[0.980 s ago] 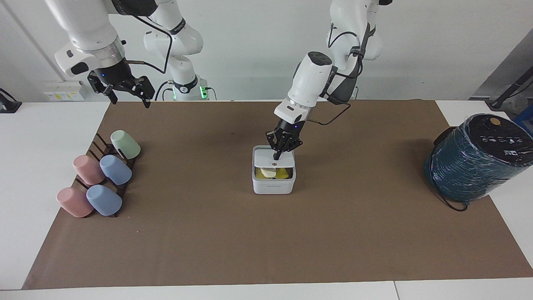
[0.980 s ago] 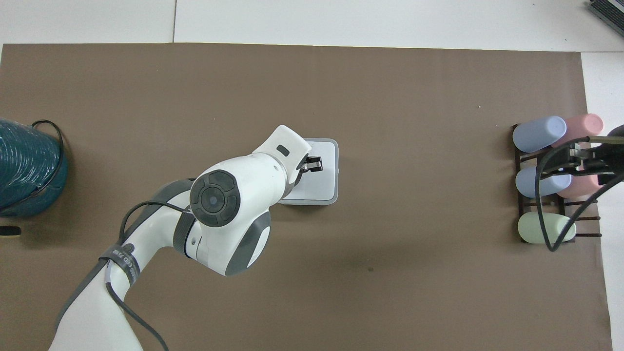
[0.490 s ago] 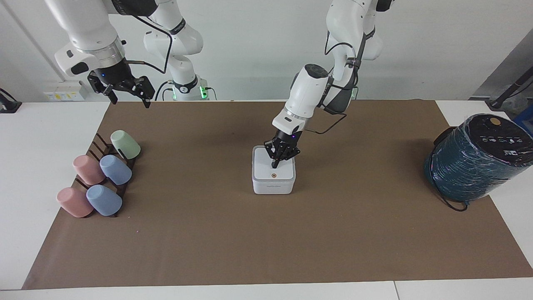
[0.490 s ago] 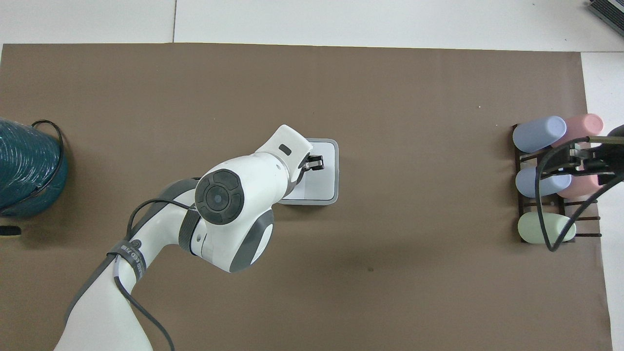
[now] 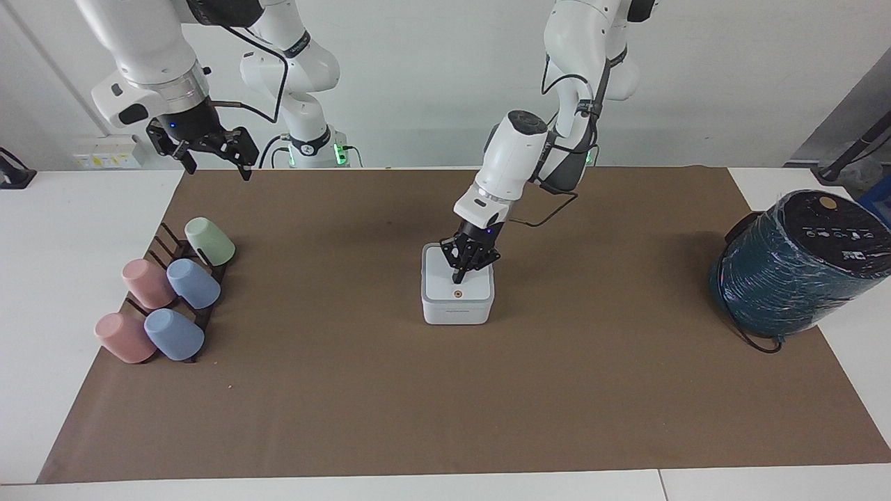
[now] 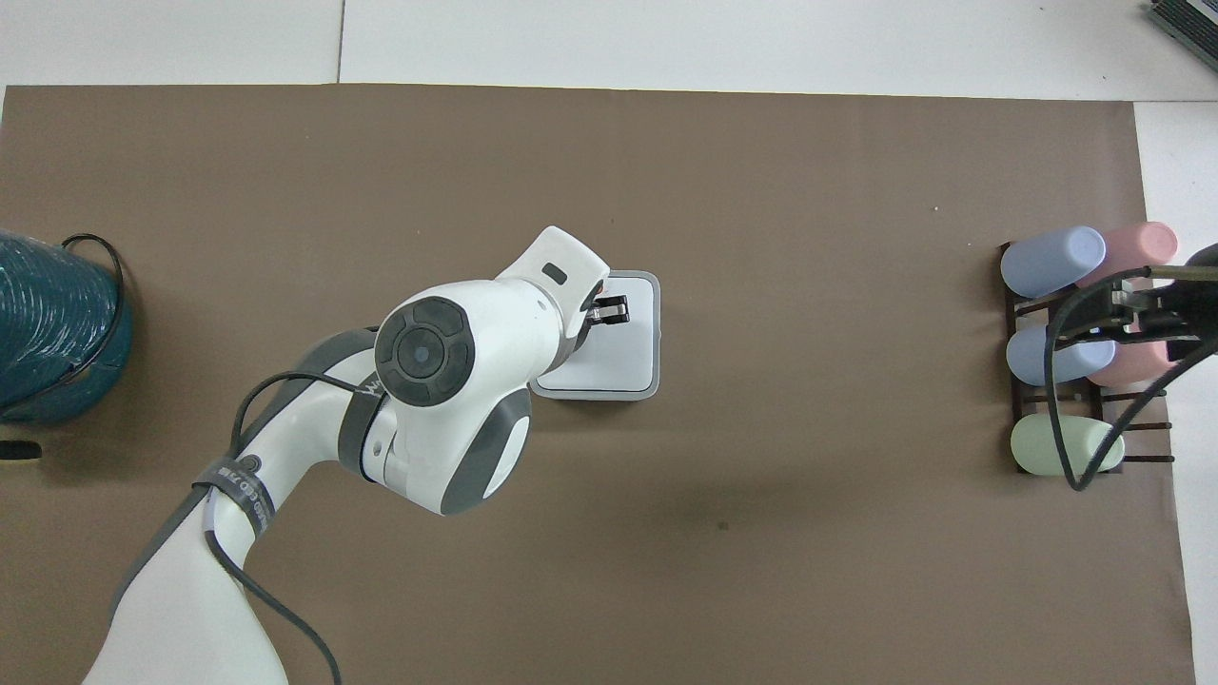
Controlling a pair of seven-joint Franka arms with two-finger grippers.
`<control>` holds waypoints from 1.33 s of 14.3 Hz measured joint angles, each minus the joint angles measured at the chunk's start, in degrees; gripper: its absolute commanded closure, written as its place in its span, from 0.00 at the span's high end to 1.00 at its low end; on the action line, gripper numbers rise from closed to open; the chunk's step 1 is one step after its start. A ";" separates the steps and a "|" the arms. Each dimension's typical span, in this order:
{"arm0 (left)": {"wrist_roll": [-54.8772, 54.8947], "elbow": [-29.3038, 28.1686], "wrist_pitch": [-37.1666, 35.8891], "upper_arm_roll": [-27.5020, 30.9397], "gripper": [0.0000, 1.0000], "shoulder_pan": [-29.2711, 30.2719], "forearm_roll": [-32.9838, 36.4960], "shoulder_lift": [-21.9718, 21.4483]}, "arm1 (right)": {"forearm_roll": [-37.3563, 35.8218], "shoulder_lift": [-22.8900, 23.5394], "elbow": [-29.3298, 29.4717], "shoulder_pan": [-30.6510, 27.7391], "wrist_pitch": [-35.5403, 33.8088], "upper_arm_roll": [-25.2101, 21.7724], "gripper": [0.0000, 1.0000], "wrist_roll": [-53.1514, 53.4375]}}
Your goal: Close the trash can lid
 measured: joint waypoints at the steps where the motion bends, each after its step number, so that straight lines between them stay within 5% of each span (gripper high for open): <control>1: 0.00 2.13 -3.52 0.29 0.00 0.98 0.00 0.18 | 0.00 0.00 0.00 0.00 0.00 0.00 1.00 0.00; 6: 3.01 8.41 -14.74 0.64 0.00 8.90 0.05 -0.48 | 0.00 0.00 0.00 0.00 0.00 0.00 1.00 0.00; 19: 26.27 9.38 -35.72 0.94 0.00 28.45 10.63 -5.96 | 3.71 -0.54 -1.73 0.10 2.93 0.04 1.00 -2.05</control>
